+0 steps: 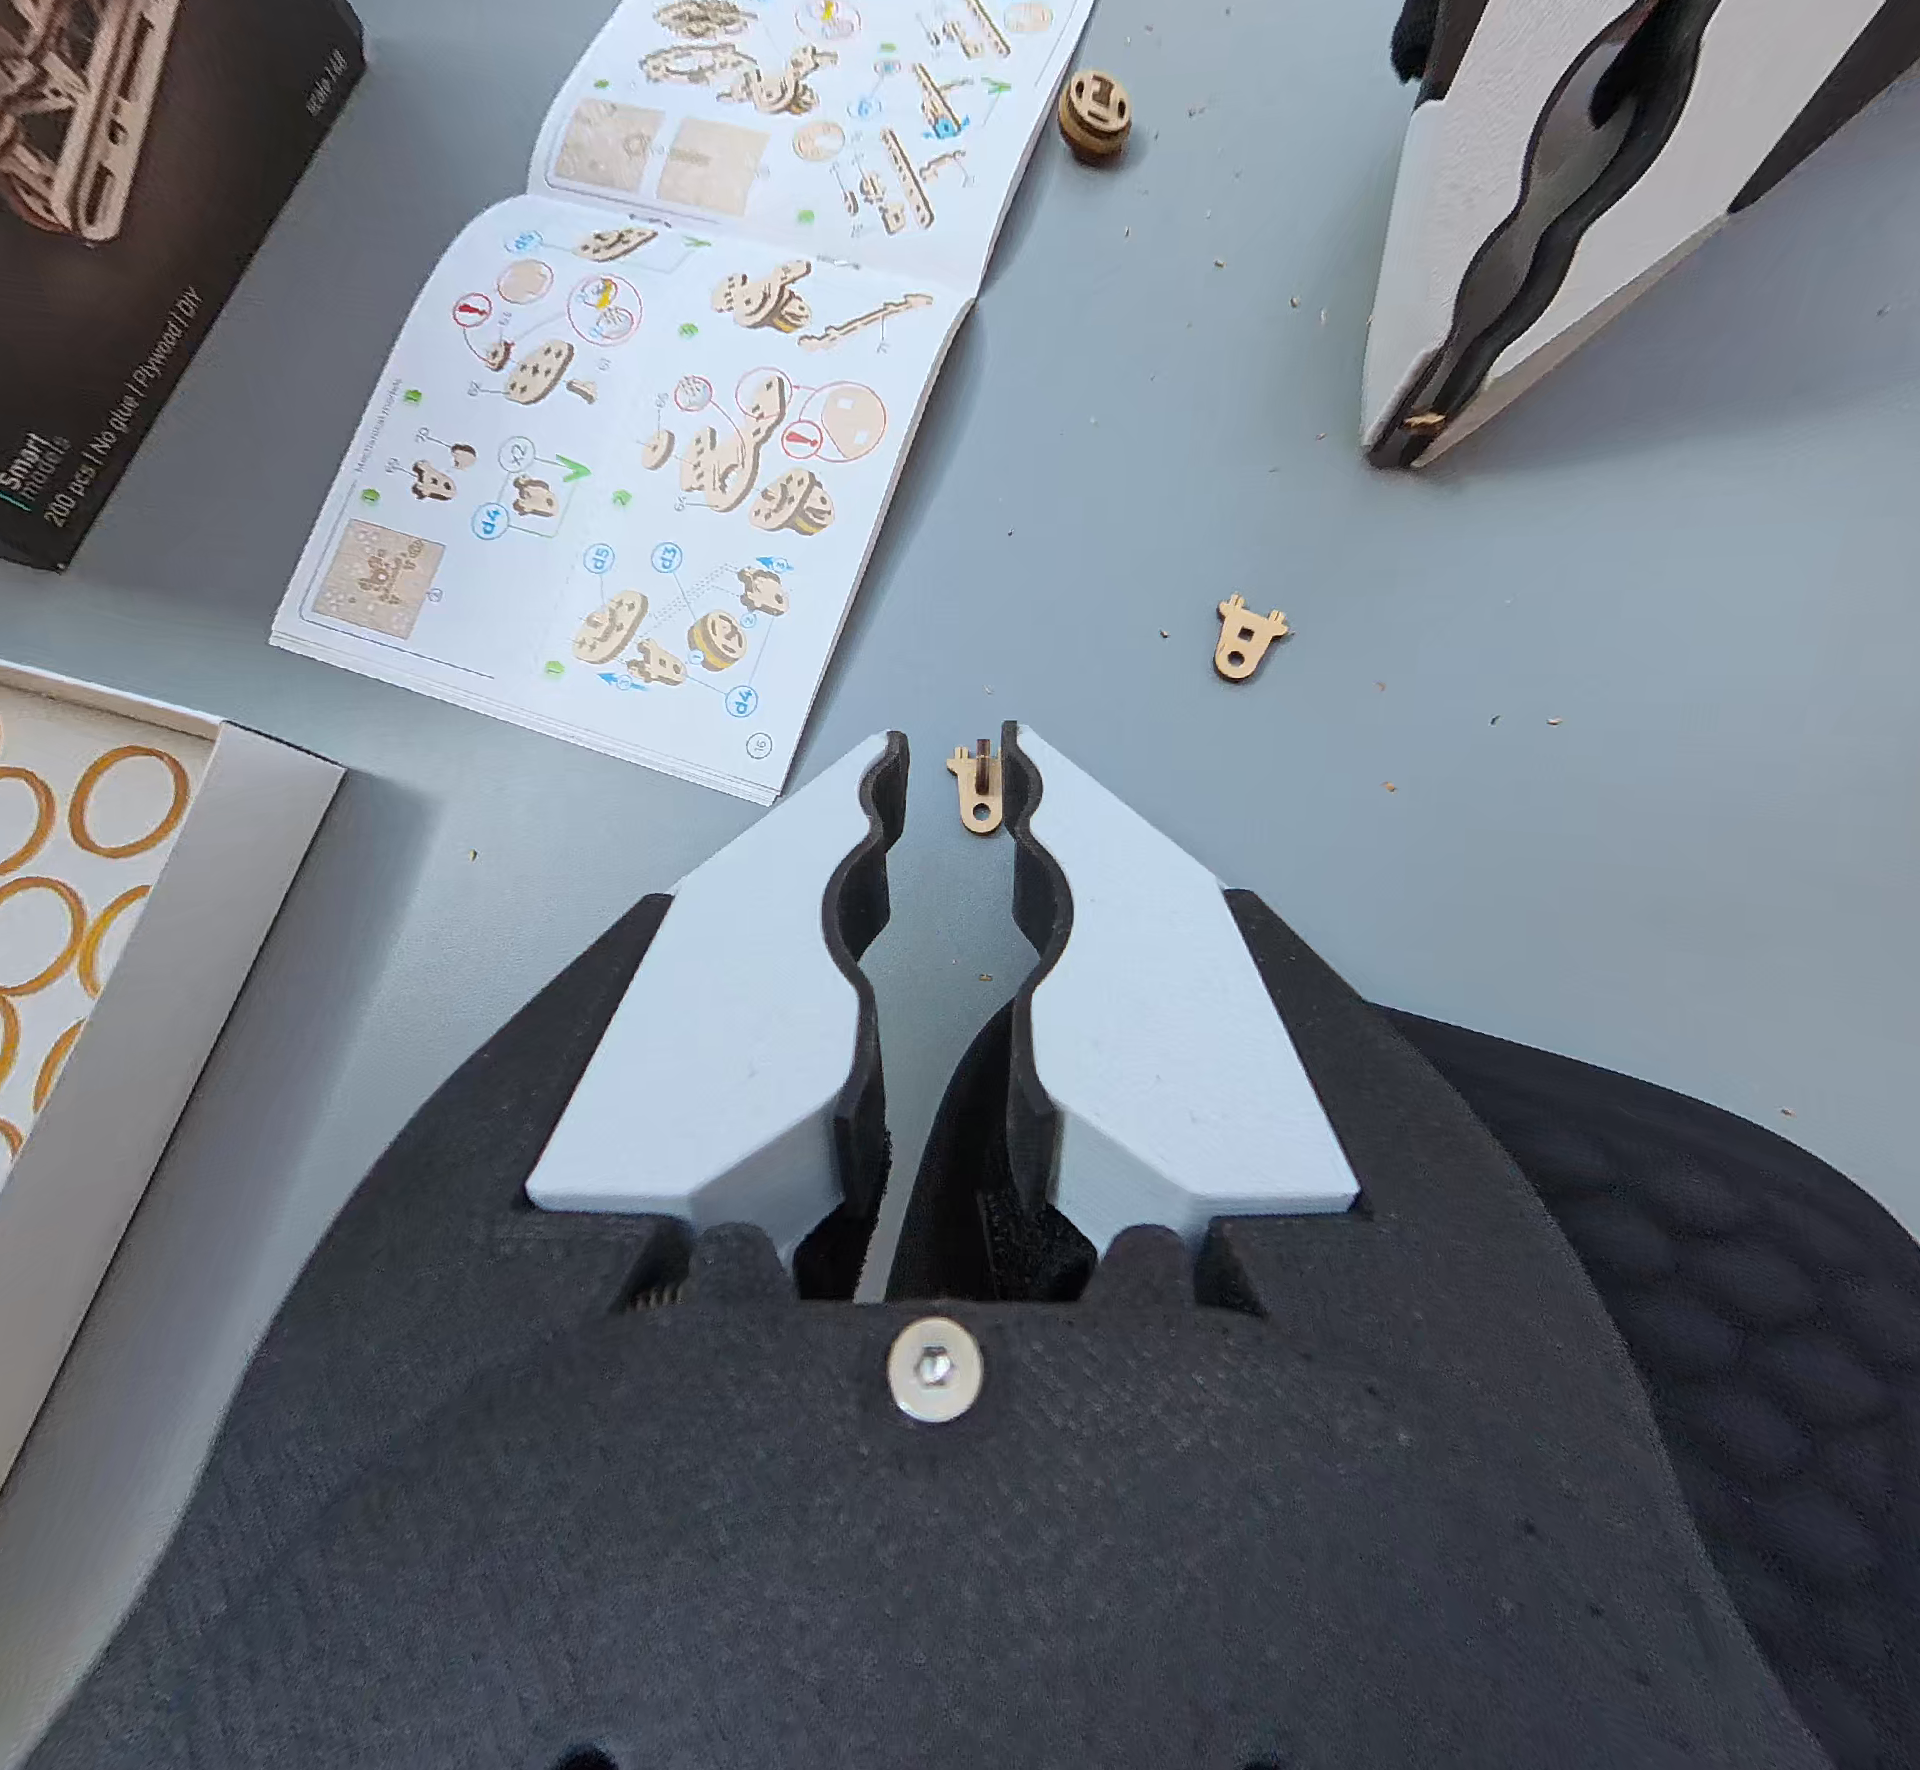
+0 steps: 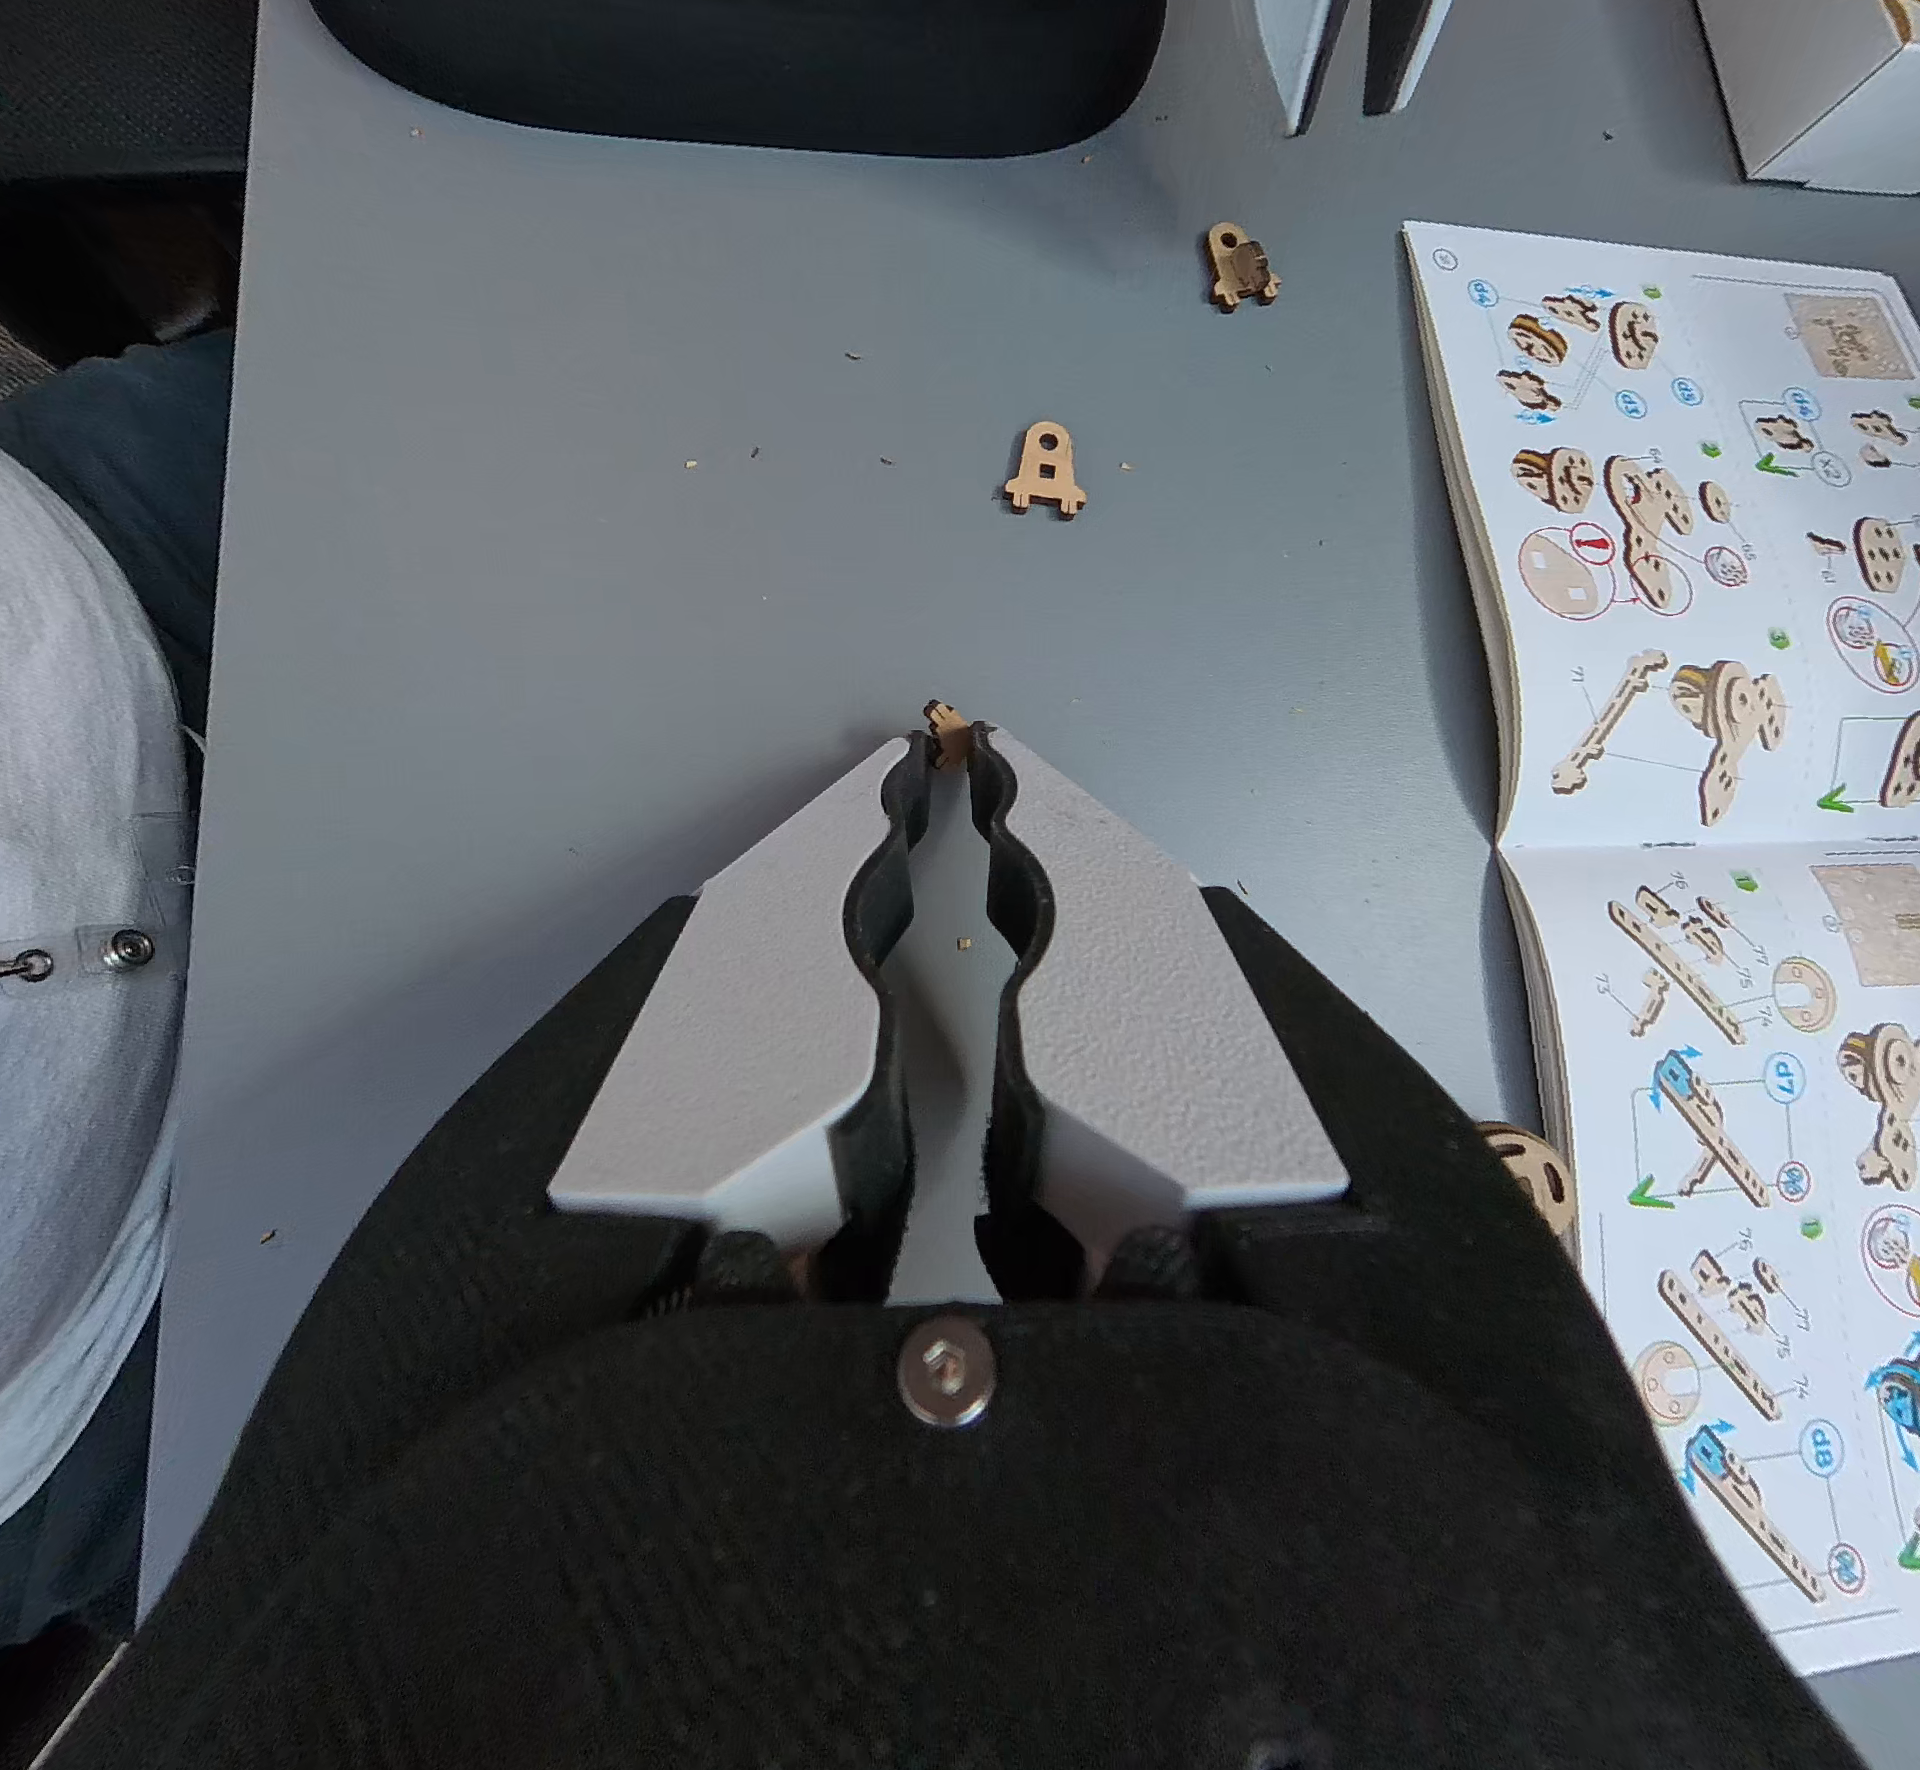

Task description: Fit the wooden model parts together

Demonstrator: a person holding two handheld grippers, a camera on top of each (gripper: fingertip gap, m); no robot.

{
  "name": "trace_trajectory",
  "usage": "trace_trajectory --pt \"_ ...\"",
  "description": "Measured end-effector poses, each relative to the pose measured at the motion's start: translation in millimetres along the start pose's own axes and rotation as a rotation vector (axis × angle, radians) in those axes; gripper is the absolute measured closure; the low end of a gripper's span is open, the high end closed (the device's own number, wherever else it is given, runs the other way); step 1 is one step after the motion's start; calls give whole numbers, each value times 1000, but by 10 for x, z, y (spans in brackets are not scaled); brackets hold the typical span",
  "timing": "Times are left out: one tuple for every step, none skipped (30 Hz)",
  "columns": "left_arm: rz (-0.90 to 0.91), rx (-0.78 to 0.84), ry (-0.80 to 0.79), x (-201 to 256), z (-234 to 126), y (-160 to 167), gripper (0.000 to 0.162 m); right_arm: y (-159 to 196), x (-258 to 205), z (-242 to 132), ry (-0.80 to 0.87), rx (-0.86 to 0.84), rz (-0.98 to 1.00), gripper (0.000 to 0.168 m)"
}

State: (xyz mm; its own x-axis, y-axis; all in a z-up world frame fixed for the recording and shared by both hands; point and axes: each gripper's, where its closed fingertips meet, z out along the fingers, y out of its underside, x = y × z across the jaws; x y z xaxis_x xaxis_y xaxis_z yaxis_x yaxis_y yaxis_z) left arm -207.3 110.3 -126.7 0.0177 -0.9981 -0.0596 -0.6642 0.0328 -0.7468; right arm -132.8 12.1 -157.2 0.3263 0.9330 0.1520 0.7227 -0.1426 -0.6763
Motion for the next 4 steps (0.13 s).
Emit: trace_trajectory --pt "-8 24 -6 14 -50 -30 147 4 4 -3 -3 3 1 160" --pt "-10 36 -11 44 -86 -44 148 9 8 -7 -6 5 0 161" --pt "-8 34 -15 86 -103 -41 149 13 12 -12 -11 7 -3 161" --pt "-7 21 -18 139 -100 -25 151 15 17 -16 -18 9 -7 161"
